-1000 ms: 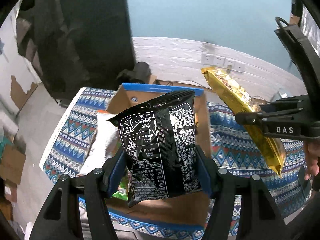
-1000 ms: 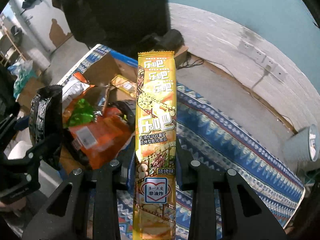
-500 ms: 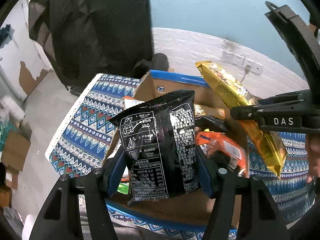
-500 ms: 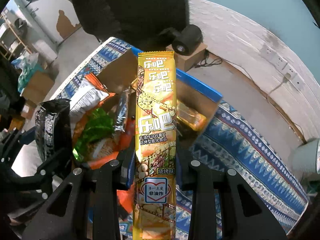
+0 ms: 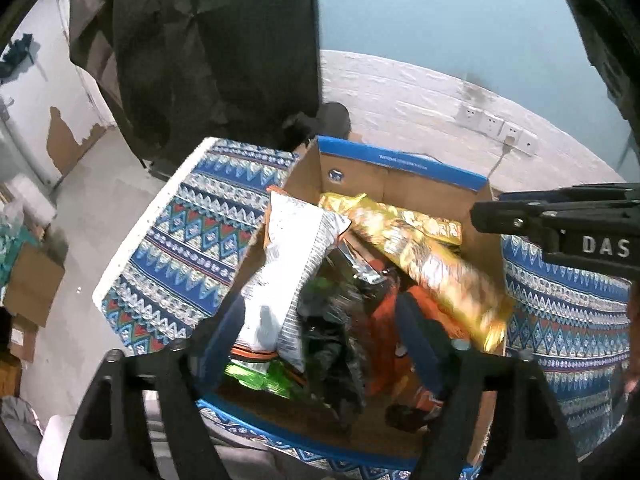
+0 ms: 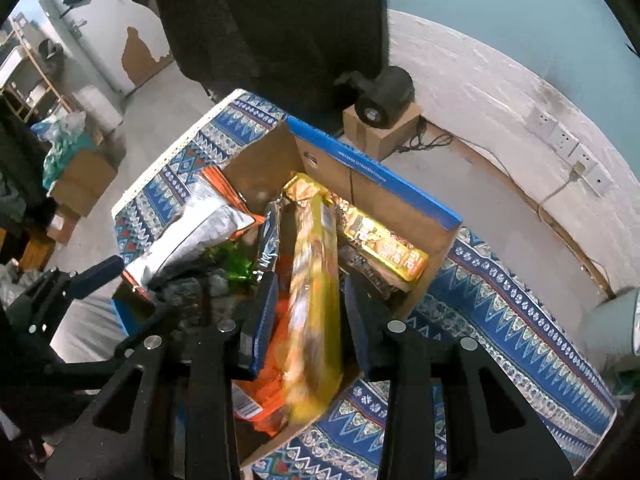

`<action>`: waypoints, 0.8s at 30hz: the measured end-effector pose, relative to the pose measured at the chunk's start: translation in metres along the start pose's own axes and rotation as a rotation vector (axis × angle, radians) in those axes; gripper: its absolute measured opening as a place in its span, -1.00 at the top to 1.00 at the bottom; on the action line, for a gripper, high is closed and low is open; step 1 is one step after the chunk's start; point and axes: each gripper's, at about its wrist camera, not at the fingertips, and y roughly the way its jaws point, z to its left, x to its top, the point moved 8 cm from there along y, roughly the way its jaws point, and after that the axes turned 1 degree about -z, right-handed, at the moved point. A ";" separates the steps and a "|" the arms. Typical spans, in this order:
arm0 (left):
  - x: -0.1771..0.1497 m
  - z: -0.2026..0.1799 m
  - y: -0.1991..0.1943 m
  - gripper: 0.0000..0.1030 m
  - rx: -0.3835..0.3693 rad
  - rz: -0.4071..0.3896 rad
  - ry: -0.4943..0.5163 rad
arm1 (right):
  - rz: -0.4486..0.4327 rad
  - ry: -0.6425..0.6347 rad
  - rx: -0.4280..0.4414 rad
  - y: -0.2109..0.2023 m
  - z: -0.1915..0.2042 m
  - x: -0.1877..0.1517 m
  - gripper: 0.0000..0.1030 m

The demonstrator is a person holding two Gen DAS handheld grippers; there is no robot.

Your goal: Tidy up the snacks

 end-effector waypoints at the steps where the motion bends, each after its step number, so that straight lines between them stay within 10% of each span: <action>1: 0.001 0.000 -0.003 -0.55 0.006 -0.009 0.005 | -0.006 0.000 0.000 -0.003 0.000 0.000 0.32; 9: -0.005 -0.003 -0.017 -0.66 0.014 -0.015 0.037 | -0.046 -0.010 0.000 -0.031 0.001 -0.016 -0.15; 24: -0.004 -0.017 -0.056 -0.88 -0.010 -0.073 0.065 | -0.162 0.003 -0.026 -0.081 -0.014 -0.041 -0.45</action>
